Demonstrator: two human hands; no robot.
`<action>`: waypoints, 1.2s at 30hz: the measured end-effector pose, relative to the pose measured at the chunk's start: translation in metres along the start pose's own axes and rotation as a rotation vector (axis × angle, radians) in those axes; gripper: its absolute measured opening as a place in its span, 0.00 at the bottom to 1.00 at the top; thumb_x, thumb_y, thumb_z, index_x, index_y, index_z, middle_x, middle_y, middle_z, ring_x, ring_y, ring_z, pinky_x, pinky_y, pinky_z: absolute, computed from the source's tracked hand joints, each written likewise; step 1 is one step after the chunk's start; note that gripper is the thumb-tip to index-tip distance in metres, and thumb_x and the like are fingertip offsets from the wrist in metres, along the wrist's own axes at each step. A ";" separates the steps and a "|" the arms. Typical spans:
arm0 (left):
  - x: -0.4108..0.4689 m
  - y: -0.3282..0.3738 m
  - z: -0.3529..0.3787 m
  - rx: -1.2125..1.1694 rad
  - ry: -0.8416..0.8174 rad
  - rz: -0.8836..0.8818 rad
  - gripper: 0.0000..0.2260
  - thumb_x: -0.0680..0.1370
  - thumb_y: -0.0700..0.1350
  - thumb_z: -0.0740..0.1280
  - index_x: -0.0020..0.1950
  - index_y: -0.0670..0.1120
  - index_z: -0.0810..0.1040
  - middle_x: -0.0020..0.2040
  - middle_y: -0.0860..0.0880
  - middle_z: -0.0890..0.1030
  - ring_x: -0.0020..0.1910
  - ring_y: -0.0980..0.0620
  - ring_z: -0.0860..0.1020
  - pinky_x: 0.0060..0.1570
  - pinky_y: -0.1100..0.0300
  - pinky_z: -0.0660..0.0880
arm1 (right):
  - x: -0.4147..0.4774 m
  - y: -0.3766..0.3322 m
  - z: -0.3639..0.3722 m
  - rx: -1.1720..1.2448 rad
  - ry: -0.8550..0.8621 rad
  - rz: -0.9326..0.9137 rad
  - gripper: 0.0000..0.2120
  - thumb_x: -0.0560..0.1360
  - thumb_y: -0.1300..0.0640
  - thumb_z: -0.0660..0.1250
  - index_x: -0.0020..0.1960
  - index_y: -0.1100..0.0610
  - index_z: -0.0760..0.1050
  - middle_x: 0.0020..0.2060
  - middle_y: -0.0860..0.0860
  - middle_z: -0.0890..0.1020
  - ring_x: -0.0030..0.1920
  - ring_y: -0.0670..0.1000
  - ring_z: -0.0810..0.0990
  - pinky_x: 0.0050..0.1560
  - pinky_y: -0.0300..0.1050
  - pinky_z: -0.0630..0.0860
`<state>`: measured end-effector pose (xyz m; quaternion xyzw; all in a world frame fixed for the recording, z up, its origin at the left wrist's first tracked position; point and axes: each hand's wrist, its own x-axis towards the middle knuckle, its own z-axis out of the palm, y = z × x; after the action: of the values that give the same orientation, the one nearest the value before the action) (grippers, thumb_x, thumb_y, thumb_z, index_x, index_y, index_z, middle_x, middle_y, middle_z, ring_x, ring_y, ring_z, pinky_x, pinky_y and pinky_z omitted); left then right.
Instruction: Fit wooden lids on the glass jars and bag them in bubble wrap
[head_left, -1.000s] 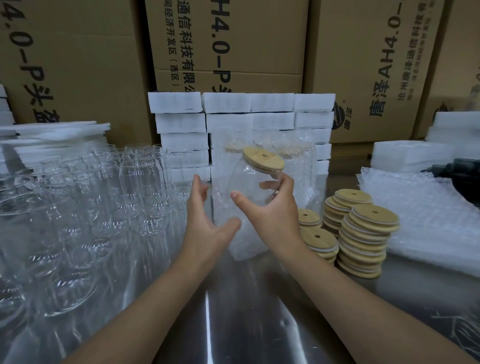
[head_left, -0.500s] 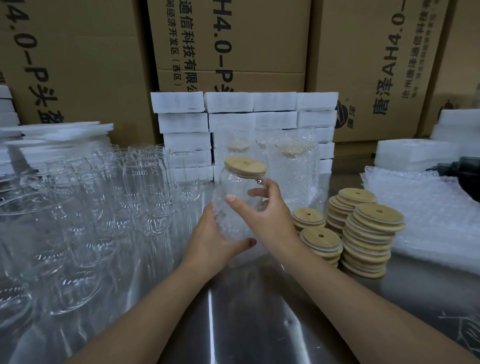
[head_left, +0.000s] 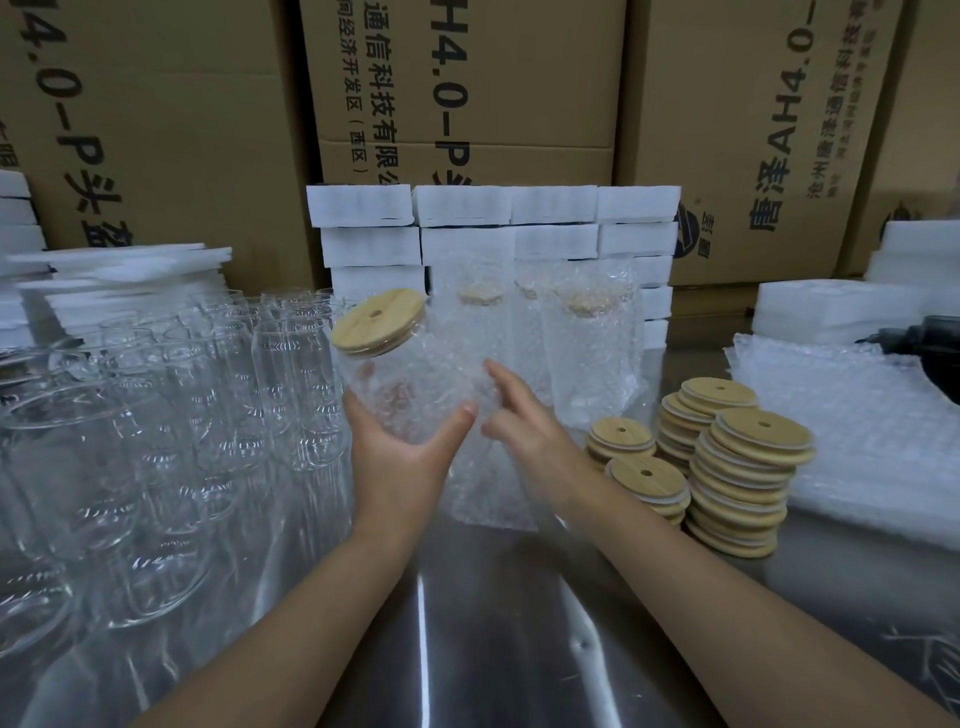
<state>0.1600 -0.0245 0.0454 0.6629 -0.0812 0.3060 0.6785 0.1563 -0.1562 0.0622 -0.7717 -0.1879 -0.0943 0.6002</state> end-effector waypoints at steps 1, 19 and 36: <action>0.001 0.001 0.000 -0.015 0.018 -0.002 0.36 0.67 0.47 0.79 0.69 0.49 0.64 0.57 0.57 0.78 0.52 0.71 0.77 0.49 0.77 0.72 | -0.001 0.002 0.001 -0.042 -0.037 -0.006 0.37 0.71 0.51 0.66 0.76 0.43 0.55 0.74 0.43 0.61 0.67 0.33 0.59 0.65 0.30 0.61; -0.003 0.001 0.006 -0.068 -0.328 -0.004 0.46 0.61 0.61 0.79 0.71 0.59 0.55 0.68 0.58 0.68 0.65 0.71 0.68 0.64 0.72 0.66 | 0.007 -0.005 -0.006 0.150 0.347 -0.014 0.33 0.66 0.56 0.79 0.65 0.54 0.65 0.51 0.48 0.81 0.45 0.38 0.82 0.43 0.30 0.77; -0.004 -0.012 0.004 0.107 -0.427 0.050 0.41 0.60 0.59 0.79 0.70 0.51 0.69 0.61 0.56 0.80 0.62 0.58 0.77 0.64 0.55 0.73 | 0.002 -0.014 -0.003 0.090 0.323 -0.049 0.40 0.59 0.38 0.75 0.67 0.46 0.65 0.55 0.41 0.80 0.54 0.37 0.79 0.51 0.36 0.77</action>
<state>0.1643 -0.0289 0.0340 0.7455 -0.2231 0.1793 0.6019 0.1528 -0.1557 0.0760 -0.7142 -0.1119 -0.2233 0.6539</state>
